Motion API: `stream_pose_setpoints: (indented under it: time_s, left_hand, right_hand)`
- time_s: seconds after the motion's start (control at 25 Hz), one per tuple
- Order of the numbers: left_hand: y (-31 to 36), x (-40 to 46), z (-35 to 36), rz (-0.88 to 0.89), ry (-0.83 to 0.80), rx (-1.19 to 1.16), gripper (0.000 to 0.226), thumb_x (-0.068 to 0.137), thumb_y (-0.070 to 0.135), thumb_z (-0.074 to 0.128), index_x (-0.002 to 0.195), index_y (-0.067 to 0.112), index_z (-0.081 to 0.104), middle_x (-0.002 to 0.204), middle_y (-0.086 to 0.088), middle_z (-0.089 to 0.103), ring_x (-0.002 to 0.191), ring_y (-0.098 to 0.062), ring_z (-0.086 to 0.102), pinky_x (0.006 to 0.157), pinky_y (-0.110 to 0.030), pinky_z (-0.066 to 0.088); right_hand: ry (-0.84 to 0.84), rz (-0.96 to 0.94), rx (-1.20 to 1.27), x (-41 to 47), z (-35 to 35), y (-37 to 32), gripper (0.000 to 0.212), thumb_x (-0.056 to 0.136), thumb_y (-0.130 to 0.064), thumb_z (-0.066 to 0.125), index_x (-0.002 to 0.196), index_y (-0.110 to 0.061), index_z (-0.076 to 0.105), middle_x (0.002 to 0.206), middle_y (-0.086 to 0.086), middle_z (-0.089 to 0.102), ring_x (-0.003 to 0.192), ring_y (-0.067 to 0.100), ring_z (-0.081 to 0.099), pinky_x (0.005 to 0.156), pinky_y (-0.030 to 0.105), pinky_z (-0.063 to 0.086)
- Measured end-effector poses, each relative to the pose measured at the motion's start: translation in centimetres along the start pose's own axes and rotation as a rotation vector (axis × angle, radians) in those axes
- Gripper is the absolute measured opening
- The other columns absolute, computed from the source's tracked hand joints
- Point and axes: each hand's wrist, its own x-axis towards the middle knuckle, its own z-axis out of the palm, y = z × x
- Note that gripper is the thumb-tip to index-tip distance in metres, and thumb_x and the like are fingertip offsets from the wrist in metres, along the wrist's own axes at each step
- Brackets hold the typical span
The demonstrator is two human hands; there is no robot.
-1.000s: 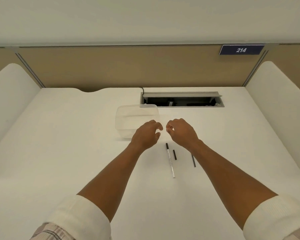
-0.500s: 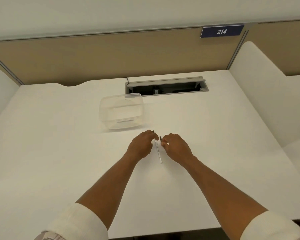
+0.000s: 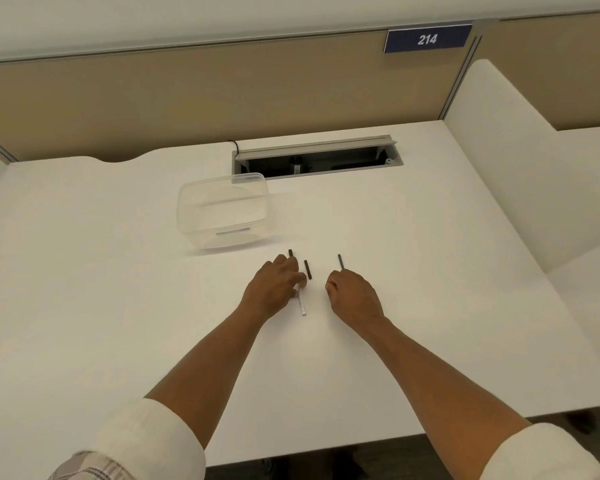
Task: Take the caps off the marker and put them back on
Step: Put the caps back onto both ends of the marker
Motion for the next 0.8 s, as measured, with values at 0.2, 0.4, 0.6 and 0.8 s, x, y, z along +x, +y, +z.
stream_pose_setpoints:
  time_s: [0.2, 0.4, 0.6, 0.8]
  left_hand:
    - [-0.5, -0.6, 0.3, 0.084, 0.017, 0.120, 0.013, 0.087, 0.015, 0.059, 0.080, 0.025, 0.059, 0.091, 0.004, 0.058, 0.090, -0.022, 0.049, 0.071, -0.034, 0.037]
    - [-1.3, -1.3, 0.0, 0.039, 0.028, 0.044, 0.011, 0.092, 0.011, 0.053, 0.087, 0.020, 0.054, 0.080, 0.000, 0.059, 0.069, -0.026, 0.049, 0.066, -0.032, 0.032]
    - [-1.9, -1.6, -0.8, -0.063, 0.056, -0.105, 0.005, 0.097, 0.024, 0.049, 0.100, 0.020, 0.051, 0.089, 0.000, 0.060, 0.074, -0.031, 0.057, 0.058, -0.033, 0.038]
    - [-2.8, -1.7, -1.1, -0.183, 0.097, -0.197, 0.007, 0.096, 0.028, 0.053, 0.100, 0.023, 0.048, 0.091, 0.004, 0.060, 0.078, -0.026, 0.057, 0.064, -0.035, 0.045]
  right_hand:
    - [0.017, 0.046, -0.011, 0.0, -0.2, 0.6, 0.021, 0.098, -0.020, 0.042, 0.088, -0.010, 0.058, 0.086, 0.004, 0.057, 0.079, 0.024, 0.053, 0.066, 0.032, 0.038]
    - [0.084, 0.141, 0.002, 0.6, -0.7, 1.0, 0.020, 0.099, -0.020, 0.042, 0.080, -0.014, 0.047, 0.081, 0.002, 0.053, 0.073, 0.023, 0.047, 0.064, 0.031, 0.033]
    - [0.086, 0.226, 0.037, 1.4, -1.5, 3.0, 0.016, 0.094, -0.016, 0.044, 0.081, -0.011, 0.053, 0.085, 0.004, 0.060, 0.077, 0.025, 0.055, 0.065, 0.032, 0.040]
    - [0.016, 0.277, 0.084, 2.3, -1.7, 3.0, 0.013, 0.087, -0.028, 0.059, 0.082, -0.018, 0.053, 0.088, -0.001, 0.059, 0.082, 0.021, 0.054, 0.068, 0.030, 0.038]
